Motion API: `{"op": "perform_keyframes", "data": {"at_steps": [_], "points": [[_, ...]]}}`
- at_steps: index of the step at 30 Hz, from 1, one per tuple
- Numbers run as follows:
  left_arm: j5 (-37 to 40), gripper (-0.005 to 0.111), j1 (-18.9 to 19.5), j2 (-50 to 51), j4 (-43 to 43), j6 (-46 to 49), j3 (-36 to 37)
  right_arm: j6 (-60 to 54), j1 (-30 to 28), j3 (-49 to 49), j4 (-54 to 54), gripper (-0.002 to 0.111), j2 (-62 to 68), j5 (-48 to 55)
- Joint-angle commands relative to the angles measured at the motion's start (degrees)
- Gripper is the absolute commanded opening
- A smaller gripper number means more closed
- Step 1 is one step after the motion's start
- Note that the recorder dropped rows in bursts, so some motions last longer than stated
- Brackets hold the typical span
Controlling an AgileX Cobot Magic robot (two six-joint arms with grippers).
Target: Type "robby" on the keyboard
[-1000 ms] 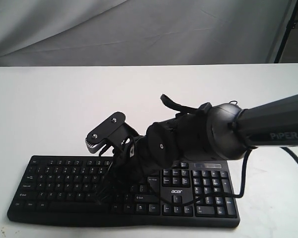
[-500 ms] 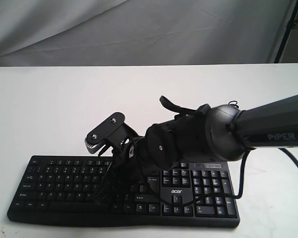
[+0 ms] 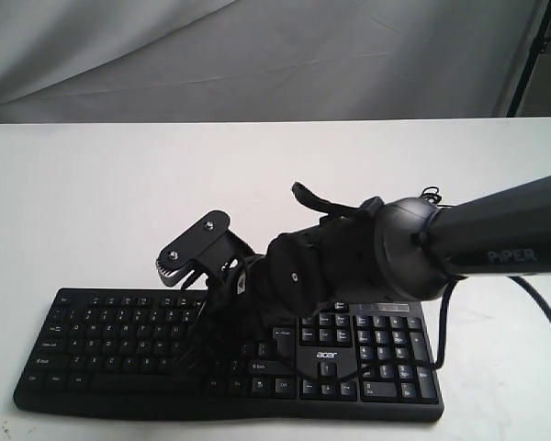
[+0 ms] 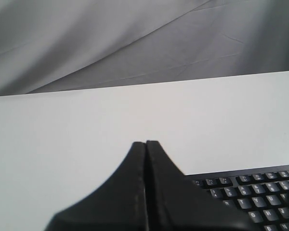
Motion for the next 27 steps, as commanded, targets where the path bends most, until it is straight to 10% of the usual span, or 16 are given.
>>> {"op": "perform_keyframes", "data": {"at_steps": [1,27], "points": [[-0.4,0.000,-0.4,-0.2,0.3,-0.2,0.2,-0.1,-0.1,0.0,0.0,0.000,-3.3,1.0],[-0.4,0.000,-0.4,-0.2,0.3,-0.2,0.2,-0.1,8.5,-8.6,0.8,0.000,2.7,3.6]]}}
